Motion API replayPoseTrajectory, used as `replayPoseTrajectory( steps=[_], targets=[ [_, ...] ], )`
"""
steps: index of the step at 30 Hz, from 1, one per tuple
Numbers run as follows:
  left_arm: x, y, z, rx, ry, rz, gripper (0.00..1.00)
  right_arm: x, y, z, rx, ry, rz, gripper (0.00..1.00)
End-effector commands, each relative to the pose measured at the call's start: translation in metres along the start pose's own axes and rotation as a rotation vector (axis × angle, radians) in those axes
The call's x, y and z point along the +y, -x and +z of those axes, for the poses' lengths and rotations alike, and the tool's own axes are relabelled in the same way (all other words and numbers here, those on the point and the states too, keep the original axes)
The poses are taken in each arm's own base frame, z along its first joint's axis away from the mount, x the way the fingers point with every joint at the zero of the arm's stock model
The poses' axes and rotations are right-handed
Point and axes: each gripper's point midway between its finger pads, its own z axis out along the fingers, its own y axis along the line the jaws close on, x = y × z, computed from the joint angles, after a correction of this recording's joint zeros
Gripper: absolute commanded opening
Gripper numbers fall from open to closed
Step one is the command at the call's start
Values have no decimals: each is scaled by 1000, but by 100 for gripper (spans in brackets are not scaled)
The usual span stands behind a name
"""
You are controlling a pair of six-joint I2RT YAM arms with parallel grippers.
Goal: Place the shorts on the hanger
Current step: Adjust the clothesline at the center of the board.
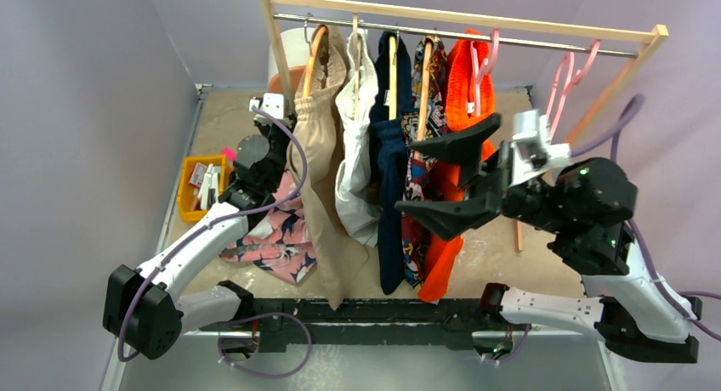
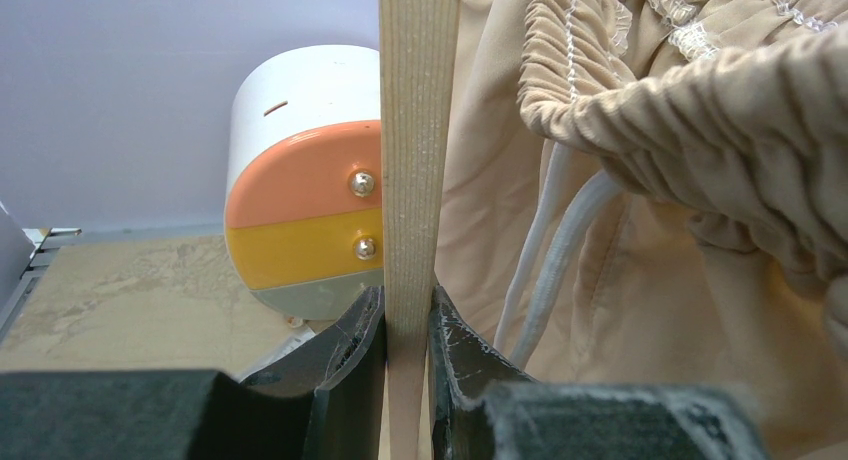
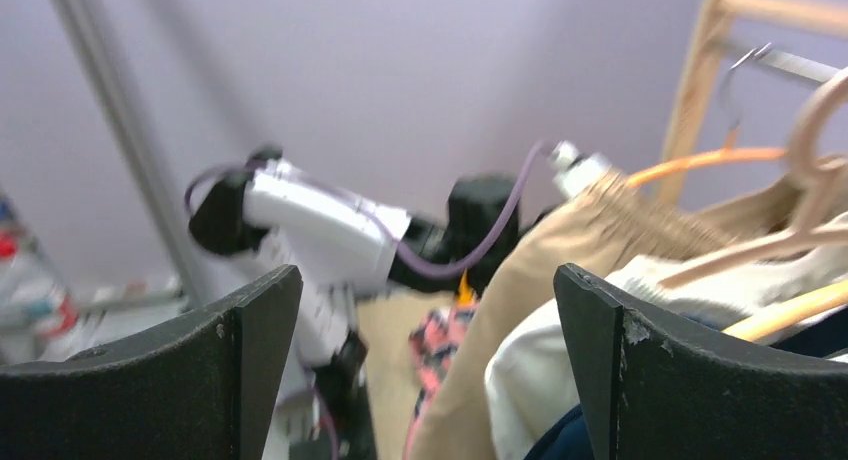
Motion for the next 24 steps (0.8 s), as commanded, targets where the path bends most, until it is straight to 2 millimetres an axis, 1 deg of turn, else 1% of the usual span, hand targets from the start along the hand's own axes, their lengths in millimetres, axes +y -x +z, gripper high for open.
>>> replayPoseTrajectory(
  steps=[1, 3, 5, 7, 9, 10, 12, 15, 16, 19, 21, 24],
  targets=[
    [21, 33, -2, -89, 95, -27, 0, -27, 91, -6, -357, -182, 31, 99],
    [20, 33, -2, -88, 92, -25, 0, -42, 112, -19, -473, -275, 78, 99],
    [20, 33, -2, -89, 90, -23, 0, -61, 127, -32, -562, -390, 133, 99],
    [20, 32, -2, -87, 91, -22, 0, -74, 137, -40, -629, -463, 199, 99],
    [20, 32, -2, -86, 91, -21, 0, -88, 141, -51, -693, -548, 277, 99],
    [20, 31, -2, -85, 91, -21, 0, -92, 141, -53, -710, -569, 299, 99],
    [21, 30, -1, -84, 92, -22, 0, -105, 144, -65, -775, -649, 368, 99],
    [20, 29, 0, -84, 91, -23, 0, -119, 132, -71, -818, -723, 506, 99],
    [20, 28, 0, -84, 93, -24, 0, -123, 130, -75, -838, -751, 528, 99],
    [20, 28, 0, -85, 93, -20, 0, -135, 124, -81, -859, -837, 558, 99],
    [20, 28, 0, -87, 94, -22, 0, -141, 122, -84, -871, -882, 558, 99],
    [20, 27, 1, -87, 92, -23, 0, -149, 121, -94, -905, -956, 555, 99]
  ],
)
